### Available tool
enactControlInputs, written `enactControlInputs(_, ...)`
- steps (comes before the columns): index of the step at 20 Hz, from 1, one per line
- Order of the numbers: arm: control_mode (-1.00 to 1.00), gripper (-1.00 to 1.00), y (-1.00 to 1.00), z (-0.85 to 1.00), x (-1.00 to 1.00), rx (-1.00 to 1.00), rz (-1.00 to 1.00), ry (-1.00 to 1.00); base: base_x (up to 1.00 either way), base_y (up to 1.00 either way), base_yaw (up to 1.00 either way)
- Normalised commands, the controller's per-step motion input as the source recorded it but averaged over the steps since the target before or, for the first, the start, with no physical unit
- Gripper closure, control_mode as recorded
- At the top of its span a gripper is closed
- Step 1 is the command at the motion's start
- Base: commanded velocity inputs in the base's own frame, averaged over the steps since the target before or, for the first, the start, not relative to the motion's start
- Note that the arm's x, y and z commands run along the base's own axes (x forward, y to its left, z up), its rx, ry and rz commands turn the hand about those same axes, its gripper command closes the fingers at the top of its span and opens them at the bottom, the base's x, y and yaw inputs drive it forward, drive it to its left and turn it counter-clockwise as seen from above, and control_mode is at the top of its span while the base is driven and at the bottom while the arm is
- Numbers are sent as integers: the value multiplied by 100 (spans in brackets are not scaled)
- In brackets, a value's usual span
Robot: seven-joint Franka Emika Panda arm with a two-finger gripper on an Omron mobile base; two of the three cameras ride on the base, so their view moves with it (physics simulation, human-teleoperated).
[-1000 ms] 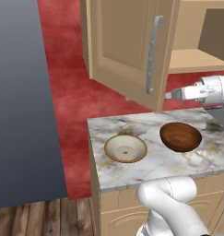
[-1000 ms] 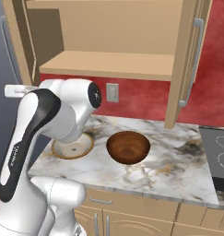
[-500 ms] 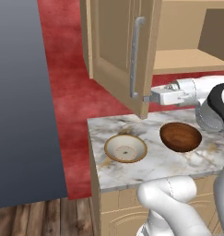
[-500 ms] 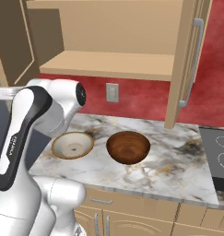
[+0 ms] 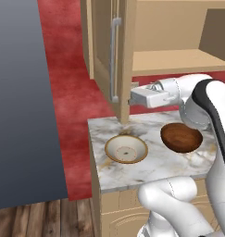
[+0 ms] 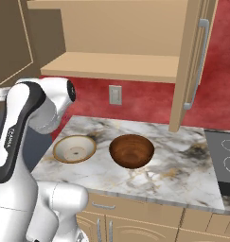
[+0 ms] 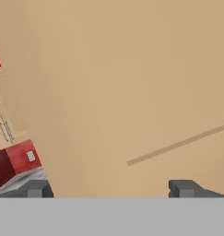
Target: Open the cabinet. Pick the bowls from the counter and place them in the cabinet. Then close the cabinet.
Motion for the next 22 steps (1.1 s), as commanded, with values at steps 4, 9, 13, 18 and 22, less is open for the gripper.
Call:
enactControlInputs(4,-100,-100,30,0,0,1,8,-3,0,0,0)
enactControlInputs(9,-100,-100,7,0,0,1,1,0,0,0,0)
enactControlInputs(13,-100,-100,-7,-1,-6,0,1,0,0,0,0)
enactControlInputs(18,-100,-100,-28,0,-28,0,0,-3,0,0,0)
enactControlInputs(22,-100,-100,-45,0,-36,0,-1,-3,0,0,0)
